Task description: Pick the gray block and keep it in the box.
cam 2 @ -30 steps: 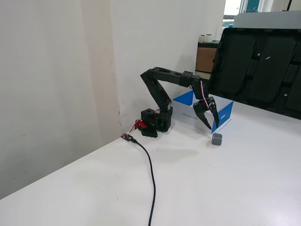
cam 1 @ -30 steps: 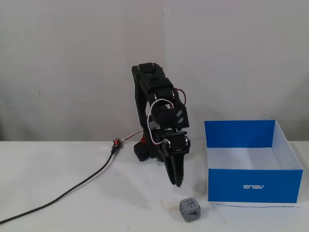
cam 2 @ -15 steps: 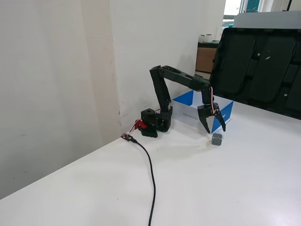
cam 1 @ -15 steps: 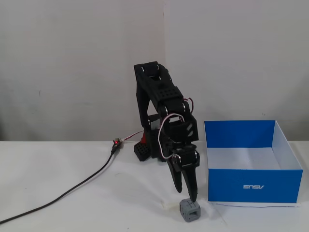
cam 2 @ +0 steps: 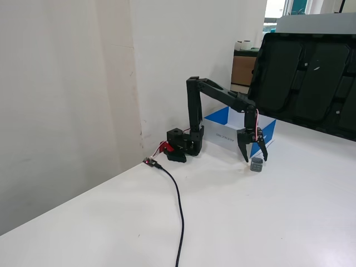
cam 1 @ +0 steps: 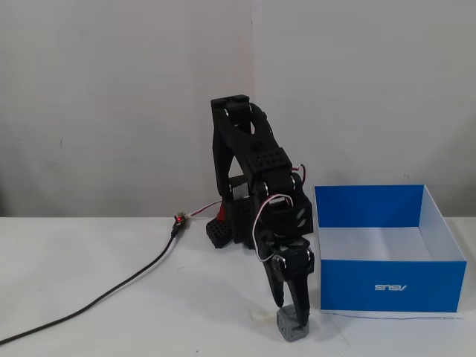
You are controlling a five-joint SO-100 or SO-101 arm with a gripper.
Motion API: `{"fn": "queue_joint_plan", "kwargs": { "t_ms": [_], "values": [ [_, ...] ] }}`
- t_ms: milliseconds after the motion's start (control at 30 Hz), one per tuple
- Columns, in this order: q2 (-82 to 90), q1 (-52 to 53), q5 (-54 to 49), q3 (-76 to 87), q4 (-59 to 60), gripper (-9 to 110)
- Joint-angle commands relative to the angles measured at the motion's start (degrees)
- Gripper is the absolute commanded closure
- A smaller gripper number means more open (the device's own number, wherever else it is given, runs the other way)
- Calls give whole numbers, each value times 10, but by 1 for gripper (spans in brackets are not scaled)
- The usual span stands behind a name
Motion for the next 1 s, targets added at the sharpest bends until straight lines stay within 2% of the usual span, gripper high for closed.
{"fn": "queue_joint_plan", "kwargs": {
  "t_ms": [0,267,667,967],
  "values": [
    [-4,-3,-8,-40,-18,78],
    [-40,1,-8,-52,-32,81],
    [-39,0,-10,-70,-40,92],
    [60,-8,-3,-165,52,94]
  ]
}}
